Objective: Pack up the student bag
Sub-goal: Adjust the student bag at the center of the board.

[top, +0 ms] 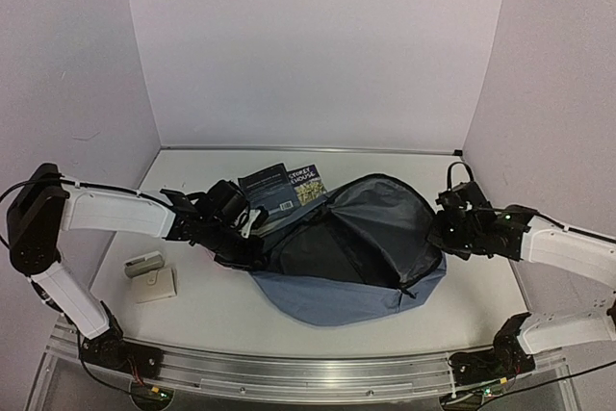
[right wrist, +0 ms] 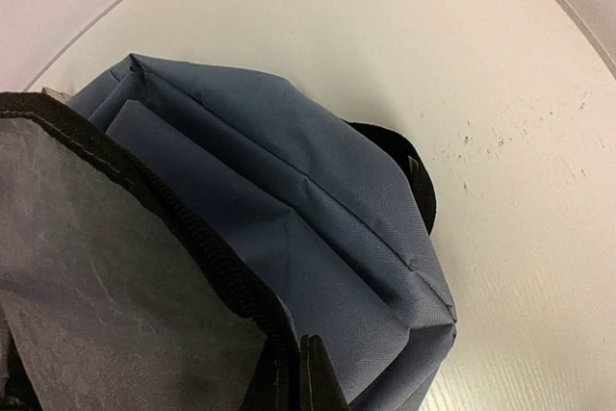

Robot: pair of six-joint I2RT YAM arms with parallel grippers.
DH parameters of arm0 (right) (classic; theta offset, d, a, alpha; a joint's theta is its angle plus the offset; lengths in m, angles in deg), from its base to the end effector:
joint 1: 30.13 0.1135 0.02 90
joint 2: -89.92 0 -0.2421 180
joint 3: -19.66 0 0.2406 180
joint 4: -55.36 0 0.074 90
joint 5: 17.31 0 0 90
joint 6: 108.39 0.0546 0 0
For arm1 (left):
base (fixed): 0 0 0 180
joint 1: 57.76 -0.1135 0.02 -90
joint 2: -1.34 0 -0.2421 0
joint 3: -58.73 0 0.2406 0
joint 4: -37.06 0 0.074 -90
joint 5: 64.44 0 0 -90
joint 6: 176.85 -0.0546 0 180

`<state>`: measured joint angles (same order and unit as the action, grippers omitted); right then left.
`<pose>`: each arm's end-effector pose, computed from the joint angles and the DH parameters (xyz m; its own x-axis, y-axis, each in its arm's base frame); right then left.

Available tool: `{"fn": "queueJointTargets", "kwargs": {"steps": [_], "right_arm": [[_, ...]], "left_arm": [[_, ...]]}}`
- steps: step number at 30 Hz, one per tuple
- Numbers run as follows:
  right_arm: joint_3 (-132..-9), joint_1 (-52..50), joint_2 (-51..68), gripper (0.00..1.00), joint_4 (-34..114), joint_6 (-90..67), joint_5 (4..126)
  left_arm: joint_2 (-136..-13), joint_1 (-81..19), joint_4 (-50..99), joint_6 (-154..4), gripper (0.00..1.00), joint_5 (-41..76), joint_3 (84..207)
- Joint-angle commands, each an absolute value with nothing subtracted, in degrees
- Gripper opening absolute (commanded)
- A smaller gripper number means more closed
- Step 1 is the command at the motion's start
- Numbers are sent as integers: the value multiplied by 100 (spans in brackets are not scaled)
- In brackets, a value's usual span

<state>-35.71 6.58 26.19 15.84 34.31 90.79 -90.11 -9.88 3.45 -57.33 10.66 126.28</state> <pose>0.1988 0.1271 0.2022 -0.6794 0.4365 -0.5897 0.2299 0.8899 0.3939 0.2003 -0.2425 0.1511 -0.8911 0.2756 -0.3606 0.4256 0.7831 -0.4534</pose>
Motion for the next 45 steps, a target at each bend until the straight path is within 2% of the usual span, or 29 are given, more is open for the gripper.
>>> {"fn": "queueJointTargets", "kwargs": {"steps": [1, 8, 14, 25, 28, 29, 31, 34, 35, 41, 45], "right_arm": [[-3405, 528, 3167, 0, 1202, 4013, 9313], [-3204, 523, 3935, 0, 745, 4320, 9081], [-3101, 525, 4156, 0, 454, 4494, 9346], [-3164, 520, 2854, 2, 1095, 4046, 9741], [-3205, 527, 2657, 12, 1209, 3831, 9666], [-3209, 526, 2636, 19, 1217, 3773, 9653], [-3202, 521, 2669, 37, 1216, 3705, 9644], [-3116, 520, 2905, 75, 1218, 3746, 9622], [-3086, 524, 3002, 82, 1218, 3774, 9620], [-3123, 521, 3775, 98, 1221, 3534, 9315], [-3351, 521, 4129, 98, 1271, 2923, 8890]], "left_arm": [[-9510, -973, 257, -6346, 0, 710, 13209], [-10331, -519, 633, -6646, 0, 425, 13922], [-10571, -389, 891, -6446, 1, 399, 13952], [-9772, -394, 940, -6073, 32, 588, 13707], [-9602, -402, 799, -6004, 51, 713, 13734], [-9533, -411, 749, -5973, 57, 771, 13751], [-9393, -427, 645, -5916, 66, 876, 13779], [-9193, -501, 516, -5913, 75, 1030, 13799], [-9138, -529, 456, -5922, 77, 1091, 13803], [-8723, -877, 377, -5790, 82, 1093, 13670], [-8464, -962, 335, -5755, 86, 1130, 13613]]}}
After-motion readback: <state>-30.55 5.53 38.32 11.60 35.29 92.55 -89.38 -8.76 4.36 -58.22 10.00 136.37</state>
